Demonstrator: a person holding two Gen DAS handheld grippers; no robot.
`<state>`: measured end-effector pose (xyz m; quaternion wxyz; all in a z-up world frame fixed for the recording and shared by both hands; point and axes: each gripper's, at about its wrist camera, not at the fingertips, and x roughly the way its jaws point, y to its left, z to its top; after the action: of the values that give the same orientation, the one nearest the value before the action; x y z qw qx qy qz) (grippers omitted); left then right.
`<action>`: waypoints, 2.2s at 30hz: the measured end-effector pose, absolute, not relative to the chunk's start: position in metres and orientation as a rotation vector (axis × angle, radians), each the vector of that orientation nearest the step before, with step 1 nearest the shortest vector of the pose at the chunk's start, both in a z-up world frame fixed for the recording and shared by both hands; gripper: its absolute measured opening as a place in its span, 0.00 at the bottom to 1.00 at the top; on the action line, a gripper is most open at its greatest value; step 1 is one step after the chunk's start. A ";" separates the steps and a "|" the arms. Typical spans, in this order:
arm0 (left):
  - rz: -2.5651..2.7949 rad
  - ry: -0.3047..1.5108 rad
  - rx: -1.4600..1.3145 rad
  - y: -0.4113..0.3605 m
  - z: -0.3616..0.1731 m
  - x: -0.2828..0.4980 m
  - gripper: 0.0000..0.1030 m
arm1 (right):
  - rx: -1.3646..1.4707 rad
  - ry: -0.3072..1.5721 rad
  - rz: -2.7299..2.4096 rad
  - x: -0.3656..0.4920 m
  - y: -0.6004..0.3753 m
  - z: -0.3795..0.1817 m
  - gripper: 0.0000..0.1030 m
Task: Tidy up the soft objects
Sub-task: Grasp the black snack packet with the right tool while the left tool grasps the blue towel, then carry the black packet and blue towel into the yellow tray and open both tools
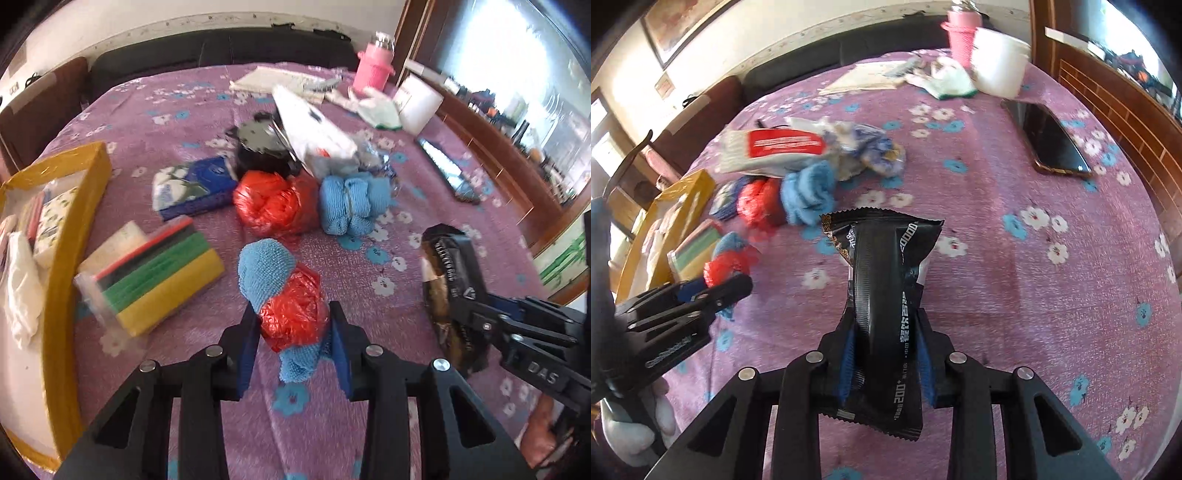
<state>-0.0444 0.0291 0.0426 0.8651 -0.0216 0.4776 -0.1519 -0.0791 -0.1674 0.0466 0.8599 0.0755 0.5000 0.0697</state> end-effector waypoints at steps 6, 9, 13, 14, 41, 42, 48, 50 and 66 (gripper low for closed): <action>-0.335 0.912 -0.203 0.093 0.075 -0.074 0.34 | 0.129 1.004 0.215 -0.088 -0.139 0.071 0.29; -0.310 0.870 -0.266 0.132 0.091 -0.082 0.34 | 0.123 0.993 0.263 -0.091 -0.121 0.080 0.29; -0.200 0.851 -0.274 0.185 0.102 -0.085 0.34 | 0.114 0.986 0.355 -0.094 -0.089 0.092 0.29; -0.148 0.859 -0.268 0.202 0.102 -0.083 0.34 | 0.112 0.986 0.382 -0.093 -0.080 0.095 0.29; 0.037 0.934 -0.499 0.365 0.051 0.026 0.60 | -0.136 1.188 0.750 -0.017 0.205 0.041 0.30; 0.032 0.918 -0.520 0.367 0.052 0.020 0.60 | -0.142 1.185 0.740 -0.012 0.208 0.040 0.30; 0.044 0.842 -0.606 0.375 0.066 -0.006 0.71 | -0.145 1.152 0.678 0.018 0.227 0.034 0.30; 0.046 0.786 -0.614 0.376 0.081 -0.020 0.76 | -0.134 1.138 0.667 0.020 0.228 0.037 0.32; -0.012 0.740 -0.536 0.298 0.115 -0.090 0.90 | -0.075 0.819 0.577 -0.058 0.078 0.117 0.67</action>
<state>-0.0895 0.2983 0.1146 0.8975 -0.2587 0.3572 -0.0057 -0.0575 0.0781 0.1174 0.8765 -0.0361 0.3924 0.2764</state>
